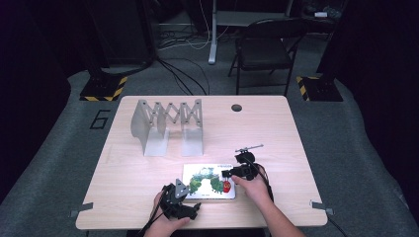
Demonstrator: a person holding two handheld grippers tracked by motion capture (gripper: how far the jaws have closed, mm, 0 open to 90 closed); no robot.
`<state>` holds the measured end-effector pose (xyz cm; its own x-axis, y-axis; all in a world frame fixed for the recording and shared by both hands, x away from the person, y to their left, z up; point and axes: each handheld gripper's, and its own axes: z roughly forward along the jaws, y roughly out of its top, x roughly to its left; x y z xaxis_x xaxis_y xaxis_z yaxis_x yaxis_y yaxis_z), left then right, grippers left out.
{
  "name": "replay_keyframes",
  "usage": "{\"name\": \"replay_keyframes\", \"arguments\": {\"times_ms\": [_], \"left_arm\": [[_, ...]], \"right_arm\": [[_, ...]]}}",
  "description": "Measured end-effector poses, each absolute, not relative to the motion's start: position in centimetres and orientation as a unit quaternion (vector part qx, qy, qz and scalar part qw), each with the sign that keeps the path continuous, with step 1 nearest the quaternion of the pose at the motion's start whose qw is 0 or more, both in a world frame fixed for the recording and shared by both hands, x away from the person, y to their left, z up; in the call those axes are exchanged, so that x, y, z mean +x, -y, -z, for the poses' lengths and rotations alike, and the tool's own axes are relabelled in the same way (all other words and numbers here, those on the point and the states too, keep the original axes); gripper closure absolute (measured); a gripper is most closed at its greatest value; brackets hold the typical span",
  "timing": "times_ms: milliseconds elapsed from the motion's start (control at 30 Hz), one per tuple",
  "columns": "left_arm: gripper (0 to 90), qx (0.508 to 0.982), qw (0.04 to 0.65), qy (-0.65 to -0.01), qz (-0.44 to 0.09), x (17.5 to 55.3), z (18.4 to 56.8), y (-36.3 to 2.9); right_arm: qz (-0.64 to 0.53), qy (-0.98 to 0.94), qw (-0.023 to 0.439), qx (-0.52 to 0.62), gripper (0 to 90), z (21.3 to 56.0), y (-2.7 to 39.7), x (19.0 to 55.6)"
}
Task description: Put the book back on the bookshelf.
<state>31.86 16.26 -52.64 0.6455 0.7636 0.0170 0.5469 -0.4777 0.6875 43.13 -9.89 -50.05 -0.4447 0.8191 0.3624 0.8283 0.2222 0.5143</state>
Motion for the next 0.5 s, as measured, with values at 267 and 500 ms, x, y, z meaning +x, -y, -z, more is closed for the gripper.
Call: {"name": "replay_keyframes", "arguments": {"times_ms": [267, 500], "left_arm": [[3.9, 0.843, 0.331, -0.392, -0.162, 31.82, 52.72, -16.05], [2.8, 0.841, 0.333, -0.393, -0.165, 31.81, 52.79, -15.97]], "right_arm": [[0.361, 0.758, 0.027, -0.543, 44.2, 49.33, 10.47, 43.07], [0.351, 0.767, 0.02, -0.536, 44.8, 49.72, 10.37, 43.22]]}}
